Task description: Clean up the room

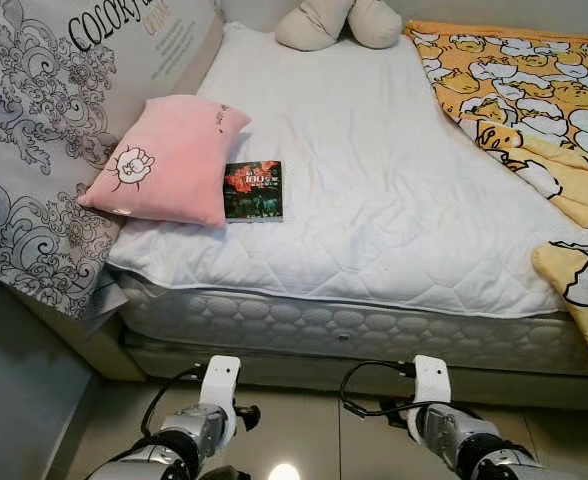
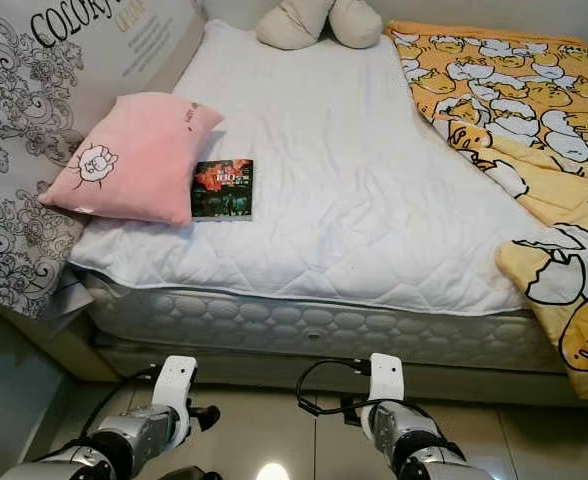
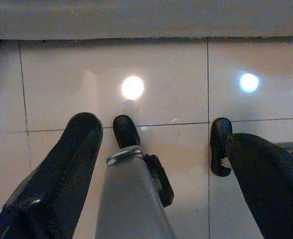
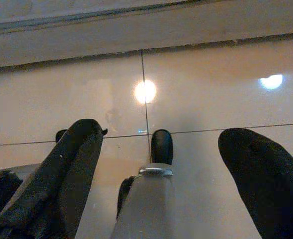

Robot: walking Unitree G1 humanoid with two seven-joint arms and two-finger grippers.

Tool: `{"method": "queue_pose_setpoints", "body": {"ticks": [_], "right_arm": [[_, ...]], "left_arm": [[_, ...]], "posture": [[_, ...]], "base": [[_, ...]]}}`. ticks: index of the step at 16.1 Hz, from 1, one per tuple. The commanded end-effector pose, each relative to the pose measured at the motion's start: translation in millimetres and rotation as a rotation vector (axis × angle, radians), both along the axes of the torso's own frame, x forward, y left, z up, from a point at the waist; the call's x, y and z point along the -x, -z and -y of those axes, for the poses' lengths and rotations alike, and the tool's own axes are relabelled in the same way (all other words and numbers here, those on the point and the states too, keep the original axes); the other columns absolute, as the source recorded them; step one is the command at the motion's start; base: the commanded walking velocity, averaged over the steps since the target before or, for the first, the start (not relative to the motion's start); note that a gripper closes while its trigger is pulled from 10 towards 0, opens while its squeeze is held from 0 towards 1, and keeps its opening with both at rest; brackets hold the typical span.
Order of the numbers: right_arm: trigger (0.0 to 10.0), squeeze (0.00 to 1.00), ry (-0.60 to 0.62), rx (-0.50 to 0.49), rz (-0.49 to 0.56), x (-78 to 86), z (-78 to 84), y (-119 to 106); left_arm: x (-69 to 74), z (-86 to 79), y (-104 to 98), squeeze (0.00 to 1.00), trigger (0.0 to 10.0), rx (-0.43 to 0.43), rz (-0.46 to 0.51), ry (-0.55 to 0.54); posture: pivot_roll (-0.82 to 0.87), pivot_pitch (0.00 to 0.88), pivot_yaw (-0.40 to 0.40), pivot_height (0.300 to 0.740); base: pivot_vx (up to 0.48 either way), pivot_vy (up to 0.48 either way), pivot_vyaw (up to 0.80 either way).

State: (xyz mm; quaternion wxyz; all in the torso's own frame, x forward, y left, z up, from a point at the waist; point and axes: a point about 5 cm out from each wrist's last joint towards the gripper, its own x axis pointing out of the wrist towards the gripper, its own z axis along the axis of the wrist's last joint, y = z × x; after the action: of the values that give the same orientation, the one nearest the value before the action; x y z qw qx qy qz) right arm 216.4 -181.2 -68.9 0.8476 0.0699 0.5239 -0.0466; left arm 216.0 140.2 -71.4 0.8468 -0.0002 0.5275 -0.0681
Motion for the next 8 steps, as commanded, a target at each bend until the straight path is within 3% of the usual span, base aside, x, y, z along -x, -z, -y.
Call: {"method": "queue_pose_setpoints", "body": {"ticks": [1, 5, 8], "right_arm": [[10.0, 0.0, -0.012, 0.028, -0.009, -0.4, 5.5, -1], [10.0, 0.0, -0.059, 0.008, -0.028, 1.8, -3.0, 1], [10.0, 0.0, -0.073, -0.005, -0.027, -0.2, -7.3, 0]], "left_arm": [[4.0, 0.2, 2, 0.0, 10.0, -0.011, -0.005, -0.004], [7.8, 15.1, 4, 0.0, 10.0, 0.012, -0.002, -0.008], [10.1, 13.2, 6, 0.0, 10.0, 0.012, -0.008, -0.02]], "posture": [[-0.13, 0.0, -0.007, 0.74], [-0.11, 0.0, -0.004, 0.74], [-0.11, 0.0, -0.007, 0.74]], "base": [[0.0, 0.0, 0.0], [0.0, 0.0, 0.0], [0.0, 0.0, 0.0]]}}
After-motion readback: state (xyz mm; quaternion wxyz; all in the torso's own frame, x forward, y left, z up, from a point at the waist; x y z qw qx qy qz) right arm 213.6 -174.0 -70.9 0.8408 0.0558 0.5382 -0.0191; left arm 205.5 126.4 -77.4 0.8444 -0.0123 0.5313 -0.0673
